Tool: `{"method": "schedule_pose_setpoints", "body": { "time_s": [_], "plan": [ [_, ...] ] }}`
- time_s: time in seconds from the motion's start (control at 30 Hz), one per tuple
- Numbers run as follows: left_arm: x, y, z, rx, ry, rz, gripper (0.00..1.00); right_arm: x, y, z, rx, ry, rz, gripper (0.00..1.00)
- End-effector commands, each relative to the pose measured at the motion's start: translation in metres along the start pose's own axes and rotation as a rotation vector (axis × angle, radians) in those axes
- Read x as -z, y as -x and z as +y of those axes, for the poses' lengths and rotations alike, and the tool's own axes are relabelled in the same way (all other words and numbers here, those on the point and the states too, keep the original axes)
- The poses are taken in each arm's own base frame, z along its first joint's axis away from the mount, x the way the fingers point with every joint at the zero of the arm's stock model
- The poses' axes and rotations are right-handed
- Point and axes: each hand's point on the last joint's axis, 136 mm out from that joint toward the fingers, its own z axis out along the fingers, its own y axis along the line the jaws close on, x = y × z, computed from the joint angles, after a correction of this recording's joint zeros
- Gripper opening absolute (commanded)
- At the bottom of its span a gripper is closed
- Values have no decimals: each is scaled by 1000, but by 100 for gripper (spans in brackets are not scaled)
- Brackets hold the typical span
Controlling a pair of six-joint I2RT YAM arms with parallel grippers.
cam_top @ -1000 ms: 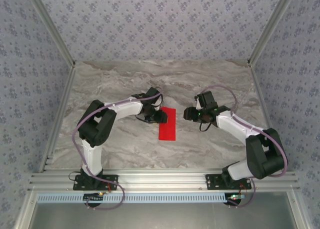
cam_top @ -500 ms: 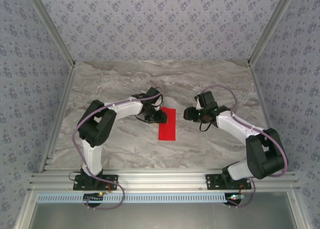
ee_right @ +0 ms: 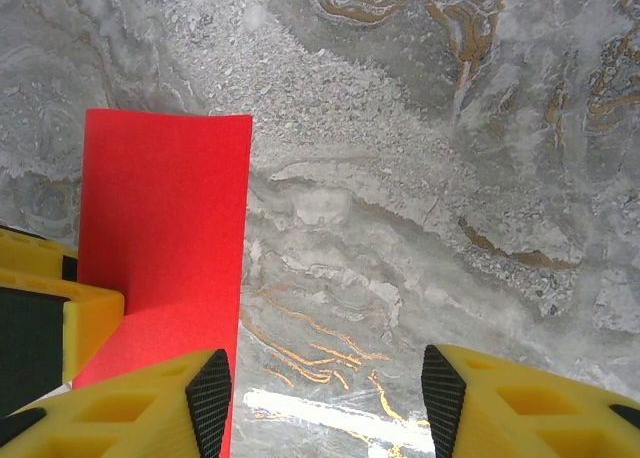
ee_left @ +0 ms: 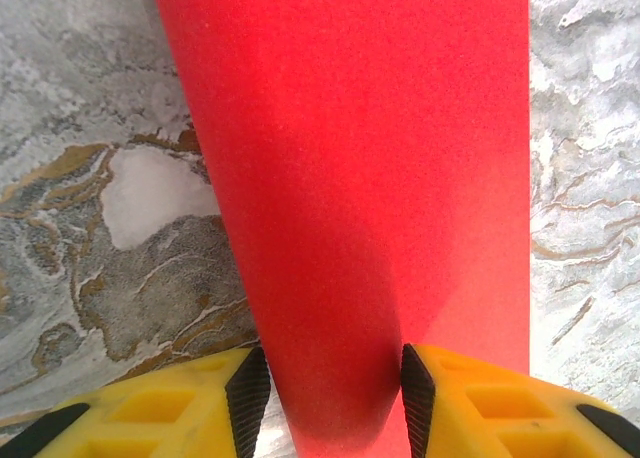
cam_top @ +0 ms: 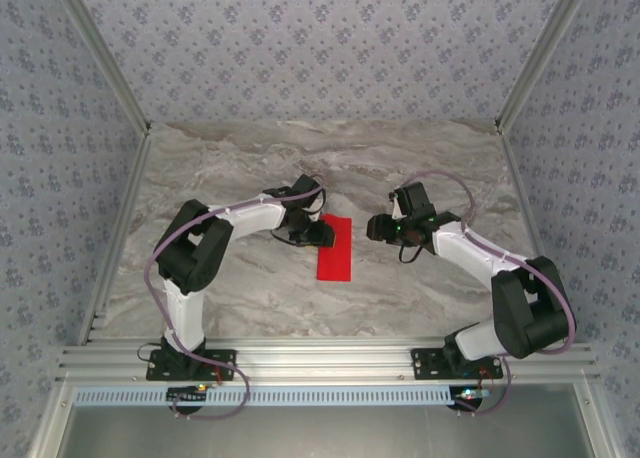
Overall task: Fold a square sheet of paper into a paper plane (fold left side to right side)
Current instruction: Hold the square sheet of paper at the center of the table.
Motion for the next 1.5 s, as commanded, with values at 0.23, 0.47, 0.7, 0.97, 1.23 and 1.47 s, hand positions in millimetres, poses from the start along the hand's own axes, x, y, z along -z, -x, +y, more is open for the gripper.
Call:
{"method": "schedule_pose_setpoints", "body": {
  "time_s": [0.23,0.47,0.7,0.97,1.23,1.47],
  "plan": [
    [-7,-9,24,-10,110,29,44,1,-5,0,4,9,15,57],
    [-7,-10,25,-7,118,31,44,-6,-7,13,2,65,34,54],
    [-7,-9,25,-5,119,30,44,-31,-16,47,-48,226,87,17],
    [-8,-9,25,-2,119,29,44,-64,-29,70,-37,248,180,0],
    [-8,-9,25,-2,118,28,43,-84,-47,61,-22,166,269,0],
    [-4,-7,22,-5,109,19,43,-86,-65,40,3,53,349,0]
  ]
}}
